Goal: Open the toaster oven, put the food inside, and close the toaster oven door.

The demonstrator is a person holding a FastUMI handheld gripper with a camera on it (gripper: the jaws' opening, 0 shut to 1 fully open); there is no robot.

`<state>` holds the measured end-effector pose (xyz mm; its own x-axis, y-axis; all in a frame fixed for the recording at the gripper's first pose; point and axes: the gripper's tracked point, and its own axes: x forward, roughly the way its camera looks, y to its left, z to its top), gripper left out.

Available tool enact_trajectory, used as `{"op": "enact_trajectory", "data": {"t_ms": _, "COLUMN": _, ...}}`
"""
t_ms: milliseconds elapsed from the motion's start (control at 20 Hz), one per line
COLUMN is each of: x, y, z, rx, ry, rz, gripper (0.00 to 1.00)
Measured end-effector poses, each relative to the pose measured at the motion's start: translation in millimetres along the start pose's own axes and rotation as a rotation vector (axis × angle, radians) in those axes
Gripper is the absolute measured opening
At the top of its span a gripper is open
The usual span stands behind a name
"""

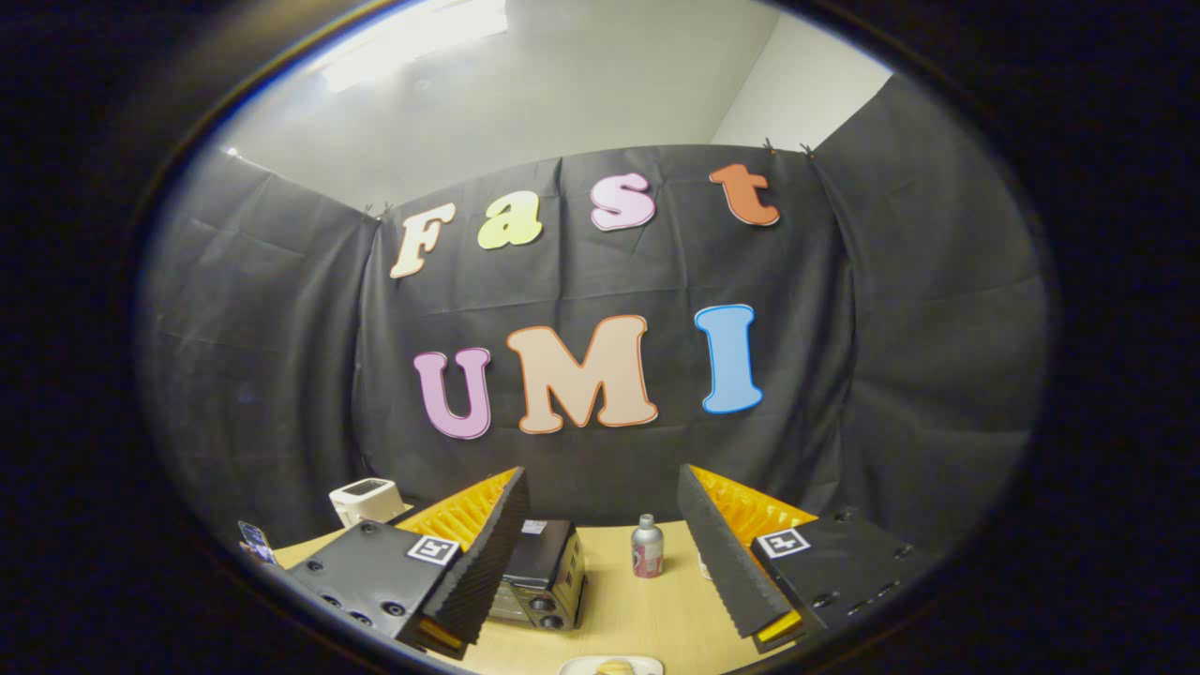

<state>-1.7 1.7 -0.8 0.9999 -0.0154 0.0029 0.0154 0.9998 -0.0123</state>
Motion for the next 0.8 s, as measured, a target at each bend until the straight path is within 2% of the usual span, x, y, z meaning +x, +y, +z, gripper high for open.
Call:
{"op": "enact_trajectory", "data": {"t_ms": 500, "x": 10.7, "y": 33.1, "z": -14.9, "rx": -0.041, "ry": 0.025, "rz": 0.017, "gripper": 0.99}}
{"op": "enact_trajectory", "data": {"t_ms": 800, "x": 23.8, "y": 73.2, "z": -35.0, "rx": -0.04, "ry": 0.025, "rz": 0.051, "gripper": 0.99}}
